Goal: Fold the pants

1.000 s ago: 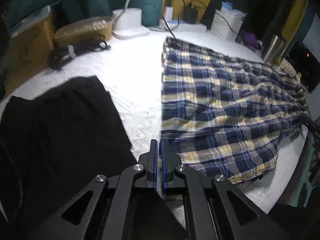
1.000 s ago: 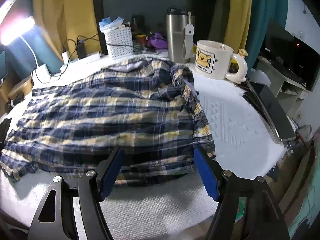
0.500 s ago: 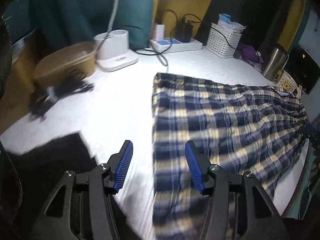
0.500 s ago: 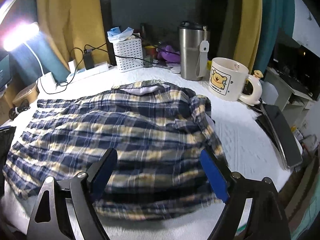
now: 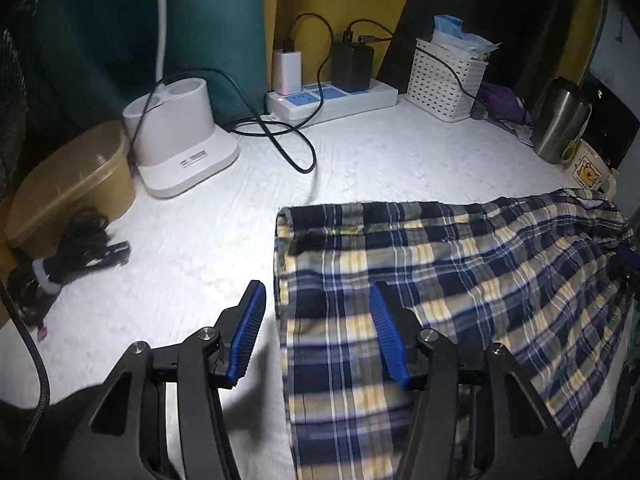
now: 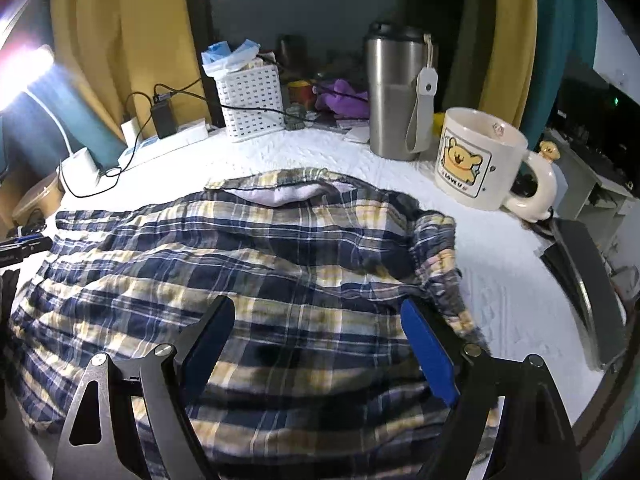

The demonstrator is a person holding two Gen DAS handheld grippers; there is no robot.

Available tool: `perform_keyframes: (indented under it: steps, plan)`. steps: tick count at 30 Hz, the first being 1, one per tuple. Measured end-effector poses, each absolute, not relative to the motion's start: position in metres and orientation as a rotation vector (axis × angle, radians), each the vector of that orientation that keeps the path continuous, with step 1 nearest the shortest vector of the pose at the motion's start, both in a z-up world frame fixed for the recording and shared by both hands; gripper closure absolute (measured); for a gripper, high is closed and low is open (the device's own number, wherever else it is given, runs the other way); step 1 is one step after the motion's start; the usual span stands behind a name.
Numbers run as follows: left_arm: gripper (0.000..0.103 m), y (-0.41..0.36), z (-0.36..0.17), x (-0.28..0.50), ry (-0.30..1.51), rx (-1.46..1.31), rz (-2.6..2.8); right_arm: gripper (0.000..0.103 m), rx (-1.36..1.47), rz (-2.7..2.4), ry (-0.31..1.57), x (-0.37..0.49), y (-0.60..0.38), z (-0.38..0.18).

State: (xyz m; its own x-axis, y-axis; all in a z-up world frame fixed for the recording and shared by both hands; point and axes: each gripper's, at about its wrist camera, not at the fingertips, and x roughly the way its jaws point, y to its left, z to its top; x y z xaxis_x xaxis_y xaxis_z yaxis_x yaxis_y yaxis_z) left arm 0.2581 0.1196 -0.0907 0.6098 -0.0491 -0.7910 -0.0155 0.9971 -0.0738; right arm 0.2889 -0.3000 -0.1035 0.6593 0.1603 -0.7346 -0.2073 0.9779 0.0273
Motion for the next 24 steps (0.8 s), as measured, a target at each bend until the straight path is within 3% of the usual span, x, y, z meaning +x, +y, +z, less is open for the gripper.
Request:
perform_keyframes:
  steps: [2, 4, 6, 8, 18, 24]
  plan:
    - [0.05, 0.12, -0.097, 0.265, 0.932, -0.07, -0.02, 0.017, -0.063, 0.202, 0.835, 0.293, -0.299, -0.107]
    - [0.063, 0.12, -0.102, 0.271, 0.941, -0.062, -0.023, 0.017, -0.064, 0.195, 0.841, 0.297, -0.299, -0.11]
    - [0.09, 0.12, -0.104, 0.275, 0.941, -0.044, -0.02, 0.017, -0.058, 0.187, 0.845, 0.301, -0.299, -0.111]
    - [0.101, 0.119, -0.103, 0.277, 0.922, -0.031, -0.02, 0.017, -0.057, 0.185, 0.85, 0.304, -0.299, -0.112]
    - [0.101, 0.132, -0.104, 0.283, 0.925, -0.065, 0.002, 0.017, -0.091, 0.185, 0.899, 0.324, -0.292, -0.128]
    - [0.101, 0.131, -0.086, 0.282, 0.921, -0.078, -0.003, 0.017, -0.06, 0.208, 0.868, 0.322, -0.292, -0.106]
